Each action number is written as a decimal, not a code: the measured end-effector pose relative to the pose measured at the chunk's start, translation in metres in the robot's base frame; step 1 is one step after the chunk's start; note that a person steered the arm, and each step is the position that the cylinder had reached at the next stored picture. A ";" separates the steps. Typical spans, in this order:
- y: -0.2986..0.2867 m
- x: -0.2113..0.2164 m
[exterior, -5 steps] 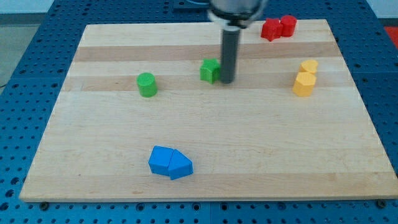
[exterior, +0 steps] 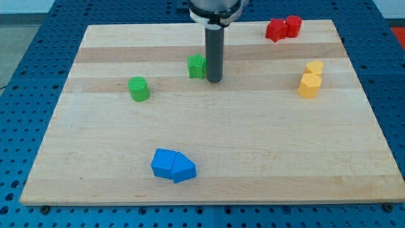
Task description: Move the green star to the center left
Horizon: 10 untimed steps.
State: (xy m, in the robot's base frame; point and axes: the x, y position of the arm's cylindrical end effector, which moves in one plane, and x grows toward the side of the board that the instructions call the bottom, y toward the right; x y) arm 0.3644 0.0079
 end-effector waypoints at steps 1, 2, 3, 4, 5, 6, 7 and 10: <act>-0.050 -0.016; -0.130 -0.018; -0.120 -0.017; -0.087 -0.024; -0.103 -0.036; -0.102 -0.036; -0.069 -0.049; -0.190 -0.064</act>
State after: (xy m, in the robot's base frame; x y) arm 0.3003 -0.1818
